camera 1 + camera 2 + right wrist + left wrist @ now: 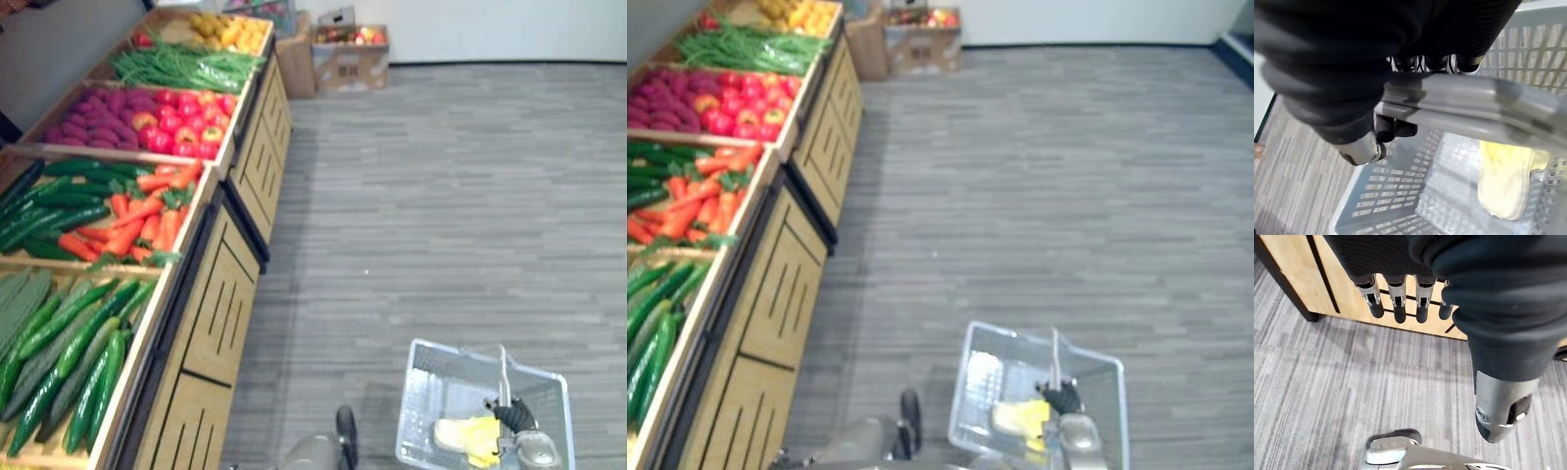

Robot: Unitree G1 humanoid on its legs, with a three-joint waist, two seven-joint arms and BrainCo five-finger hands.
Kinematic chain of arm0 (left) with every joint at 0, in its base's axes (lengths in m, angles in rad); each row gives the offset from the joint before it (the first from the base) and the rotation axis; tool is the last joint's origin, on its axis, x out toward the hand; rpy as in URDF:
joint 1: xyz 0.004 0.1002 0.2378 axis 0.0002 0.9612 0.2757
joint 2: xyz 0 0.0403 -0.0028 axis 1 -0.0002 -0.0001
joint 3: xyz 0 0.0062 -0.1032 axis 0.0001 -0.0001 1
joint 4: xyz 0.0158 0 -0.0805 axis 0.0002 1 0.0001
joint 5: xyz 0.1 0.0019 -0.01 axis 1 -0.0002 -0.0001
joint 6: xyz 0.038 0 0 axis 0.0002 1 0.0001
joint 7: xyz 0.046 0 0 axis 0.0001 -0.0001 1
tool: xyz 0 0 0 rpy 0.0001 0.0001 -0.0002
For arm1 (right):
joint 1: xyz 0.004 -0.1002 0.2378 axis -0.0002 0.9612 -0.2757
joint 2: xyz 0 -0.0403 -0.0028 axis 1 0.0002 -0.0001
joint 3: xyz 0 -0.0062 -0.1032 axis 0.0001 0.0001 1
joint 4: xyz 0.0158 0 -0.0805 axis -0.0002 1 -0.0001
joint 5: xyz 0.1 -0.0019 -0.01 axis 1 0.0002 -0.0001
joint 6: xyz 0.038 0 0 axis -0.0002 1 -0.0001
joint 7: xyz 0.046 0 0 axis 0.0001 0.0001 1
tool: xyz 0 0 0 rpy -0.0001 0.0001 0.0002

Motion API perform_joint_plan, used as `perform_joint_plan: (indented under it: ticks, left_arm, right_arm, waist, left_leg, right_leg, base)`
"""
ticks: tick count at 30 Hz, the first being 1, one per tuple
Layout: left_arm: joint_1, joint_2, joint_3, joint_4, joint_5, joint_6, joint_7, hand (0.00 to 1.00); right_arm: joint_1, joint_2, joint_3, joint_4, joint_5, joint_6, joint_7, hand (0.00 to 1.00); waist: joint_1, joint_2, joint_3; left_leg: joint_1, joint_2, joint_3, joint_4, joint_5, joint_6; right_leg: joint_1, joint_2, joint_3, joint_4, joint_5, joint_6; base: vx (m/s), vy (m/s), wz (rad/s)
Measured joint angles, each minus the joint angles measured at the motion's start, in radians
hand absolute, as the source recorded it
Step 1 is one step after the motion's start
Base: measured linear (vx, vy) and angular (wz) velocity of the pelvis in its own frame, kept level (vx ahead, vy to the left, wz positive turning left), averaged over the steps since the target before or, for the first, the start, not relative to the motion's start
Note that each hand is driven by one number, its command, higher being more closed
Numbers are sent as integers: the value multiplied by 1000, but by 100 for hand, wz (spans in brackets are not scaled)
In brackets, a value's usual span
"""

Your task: Pick vegetable in the basket

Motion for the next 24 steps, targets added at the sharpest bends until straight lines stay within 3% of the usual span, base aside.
perform_joint_plan:
  ticks: [1,2,3,4,5,7,9,11,13,14,15,16,17,18,19,20,23,24]
  left_arm:
    - [-4,15,-22,0,25,7,0,0]
    - [-5,21,-34,0,31,8,0,0]
    - [-13,25,-57,-2,35,10,1,0]
    - [-22,35,-78,-5,40,14,3,0]
    - [-33,47,-89,-12,48,19,3,0]
    - [-60,55,-114,-41,64,22,5,0]
    - [-96,51,-121,-66,62,18,7,0]
    - [-132,49,-120,-89,59,4,8,0]
    - [-132,47,-104,-100,59,0,11,0]
    - [-122,45,-91,-96,59,0,15,0]
    - [-113,43,-79,-92,59,-1,19,0]
    - [-106,34,-53,-65,59,-1,27,0]
    - [-103,28,-39,-50,57,-1,28,0]
    - [-98,4,10,-18,55,2,31,0]
    - [-88,-17,57,12,54,9,31,0]
    - [-80,-22,74,41,54,17,28,0]
    - [-46,-27,115,59,32,22,24,0]
    - [-40,-27,123,58,30,21,23,0]
  right_arm:
    - [1,4,0,0,-1,-7,0,100]
    - [4,7,0,1,-1,-9,0,100]
    - [5,15,0,4,-1,-11,0,100]
    - [5,23,0,3,0,-13,-1,100]
    - [4,26,-1,2,0,-14,-2,100]
    - [15,30,-7,5,0,-14,-1,100]
    - [26,38,-34,18,6,-15,-1,100]
    - [39,57,-84,61,7,-7,1,100]
    - [44,64,-105,79,8,-3,3,100]
    - [49,65,-114,86,8,7,6,100]
    - [56,65,-119,94,9,11,5,100]
    - [40,63,-128,119,10,17,5,100]
    - [36,60,-130,121,11,20,5,100]
    - [36,49,-131,120,10,18,5,100]
    - [40,39,-130,119,9,20,4,100]
    - [49,33,-139,120,10,27,4,100]
    - [68,18,-178,120,9,28,2,100]
    - [67,13,-187,120,9,28,2,100]
  waist:
    - [-4,-11,2]
    - [-7,-9,2]
    - [-13,-9,1]
    - [-23,-8,3]
    - [-29,-11,4]
    - [-45,-13,6]
    - [-59,-5,2]
    - [-57,-12,-3]
    - [-60,-16,-13]
    - [-63,-16,-32]
    - [-63,-6,-43]
    - [-58,22,-59]
    - [-58,32,-60]
    - [-57,48,-57]
    - [-54,44,-47]
    - [-54,39,-37]
    - [-43,24,-29]
    - [-39,19,-28]
  left_leg:
    - [40,-12,-12,-2,-25,7]
    - [66,-15,-27,-6,-33,14]
    - [114,-14,-56,-10,-52,21]
    - [151,-12,-86,-12,-69,24]
    - [170,-10,-101,-13,-80,23]
    - [220,-2,-164,-4,-112,26]
    - [225,14,-206,24,-147,15]
    - [227,15,-259,45,-180,-29]
    - [236,20,-300,92,-237,-53]
    - [240,40,-325,133,-286,-75]
    - [241,58,-332,153,-302,-89]
    - [220,96,-341,229,-306,-99]
    - [194,109,-353,292,-298,-111]
    - [126,128,-362,466,-259,-146]
    - [55,150,-346,639,-178,-159]
    - [8,194,-281,760,-174,-154]
    - [-61,301,-104,857,-180,-144]
    - [-75,313,-73,847,-180,-143]
  right_leg:
    - [-58,-8,46,145,127,-3]
    - [-77,-6,61,200,213,-8]
    - [-116,2,80,321,201,-23]
    - [-162,11,67,390,137,-58]
    - [-180,15,57,397,86,-62]
    - [-221,39,18,256,-33,-75]
    - [-234,79,33,-46,-36,-75]
    - [-236,110,155,-468,32,-63]
    - [-235,109,172,-551,84,-72]
    - [-231,120,155,-534,152,-80]
    - [-230,133,140,-519,183,-84]
    - [-226,159,103,-483,191,-100]
    - [-213,169,87,-475,178,-117]
    - [-178,184,50,-478,154,-143]
    - [-122,189,20,-497,133,-164]
    - [-40,189,-13,-528,121,-183]
    - [96,180,-69,-607,104,-191]
    - [112,174,-78,-620,84,-183]
  base:
    - [310,126,27]
    - [337,103,37]
    - [328,73,51]
    - [384,59,53]
    - [305,20,53]
    - [318,-31,78]
    - [325,-83,90]
    - [385,-152,79]
    - [578,-330,69]
    - [637,-391,63]
    - [584,-338,56]
    - [472,-270,38]
    - [564,-349,42]
    - [510,-359,47]
    - [571,-388,69]
    - [508,-339,66]
    - [309,-213,54]
    - [220,-122,48]
